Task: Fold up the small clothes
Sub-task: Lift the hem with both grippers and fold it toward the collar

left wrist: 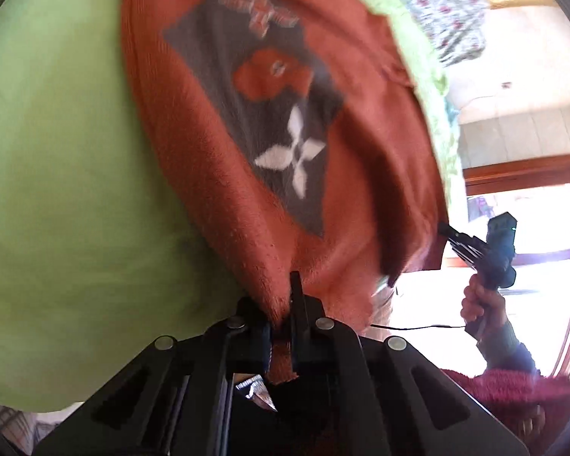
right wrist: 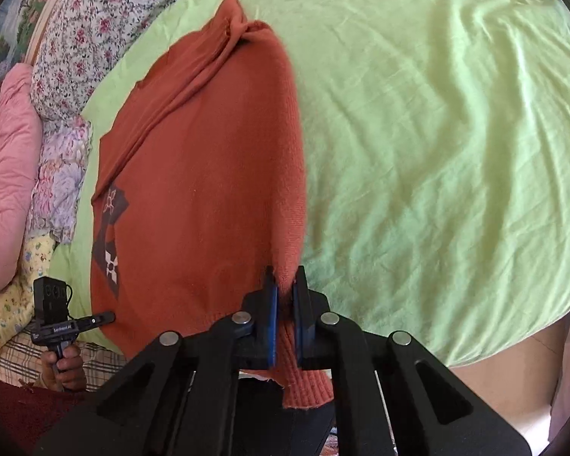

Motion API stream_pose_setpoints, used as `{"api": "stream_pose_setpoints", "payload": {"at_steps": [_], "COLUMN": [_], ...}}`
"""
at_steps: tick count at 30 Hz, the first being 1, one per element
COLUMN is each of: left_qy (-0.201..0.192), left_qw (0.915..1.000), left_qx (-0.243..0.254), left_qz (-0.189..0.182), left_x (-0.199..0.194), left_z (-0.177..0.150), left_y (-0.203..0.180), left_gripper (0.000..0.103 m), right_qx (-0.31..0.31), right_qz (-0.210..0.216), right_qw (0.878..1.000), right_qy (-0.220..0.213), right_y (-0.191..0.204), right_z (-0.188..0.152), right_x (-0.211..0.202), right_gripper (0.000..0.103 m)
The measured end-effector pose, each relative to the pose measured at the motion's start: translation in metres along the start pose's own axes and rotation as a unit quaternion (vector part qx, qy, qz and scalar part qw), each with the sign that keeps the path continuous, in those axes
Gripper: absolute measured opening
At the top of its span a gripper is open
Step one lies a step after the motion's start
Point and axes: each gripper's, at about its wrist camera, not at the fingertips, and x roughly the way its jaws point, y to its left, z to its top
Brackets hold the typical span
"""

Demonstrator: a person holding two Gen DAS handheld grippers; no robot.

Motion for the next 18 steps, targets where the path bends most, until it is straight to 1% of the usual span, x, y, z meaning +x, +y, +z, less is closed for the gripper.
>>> {"api": "stream_pose_setpoints", "payload": {"at_steps": [3,6,8,9,10,11,12,13,14,15,17,18], "left_qy": [-0.019,-0.011,0.002,0.01,0.016,0.023,0.031,0.034,0.034,0.034,0.033,0.031], "left_qw": [0.9998,0.9997,0.9996,0.9995,0.9994,0.9992,0.999,0.9989,0.999,0.999,0.999,0.9989], "left_qx": [0.001,-0.018,-0.028,-0.029,-0.029,-0.029,-0.029,-0.025,-0.019,-0.012,0.01,0.017], "left_qz": [-0.008,-0.015,-0.005,0.003,0.008,0.013,0.016,0.019,0.024,0.026,0.029,0.03], "left_x": [-0.017,-0.014,-0.01,-0.007,-0.002,0.004,0.01,0.014,0.017,0.021,0.023,0.023], "left_z": [-0.001,-0.002,-0.002,-0.003,-0.004,-0.005,-0.005,-0.007,-0.006,-0.005,-0.003,-0.003], "left_y": [0.006,0.02,0.025,0.025,0.025,0.024,0.023,0.022,0.019,0.015,0.007,0.001], "left_gripper": [0.004,0.006,0.014,0.016,0.025,0.028,0.028,0.028,0.026,0.025,0.006,0.005], "right_qx": [0.0,-0.004,-0.016,-0.016,-0.016,-0.017,-0.017,-0.02,-0.021,-0.021,-0.026,-0.029], "right_qz": [0.006,0.004,-0.006,-0.012,-0.02,-0.02,-0.017,-0.012,-0.009,-0.01,-0.011,-0.008], "right_qw": [1.0,1.0,1.0,0.999,0.999,0.999,0.999,0.999,0.999,0.999,0.999,0.998], "right_qy": [-0.009,0.002,0.018,0.026,0.035,0.04,0.041,0.04,0.041,0.042,0.044,0.049], "right_y": [-0.008,-0.014,-0.012,-0.012,-0.013,-0.013,-0.013,-0.012,-0.011,-0.01,-0.007,-0.006], "right_z": [0.003,0.008,0.01,0.01,0.009,0.008,0.007,0.005,0.004,0.003,0.002,0.003], "right_x": [-0.016,-0.017,-0.008,-0.004,0.001,0.003,0.003,0.002,0.002,0.003,0.005,0.007], "right_gripper": [0.007,0.007,0.008,0.012,0.013,0.017,0.022,0.024,0.027,0.027,0.027,0.014]}}
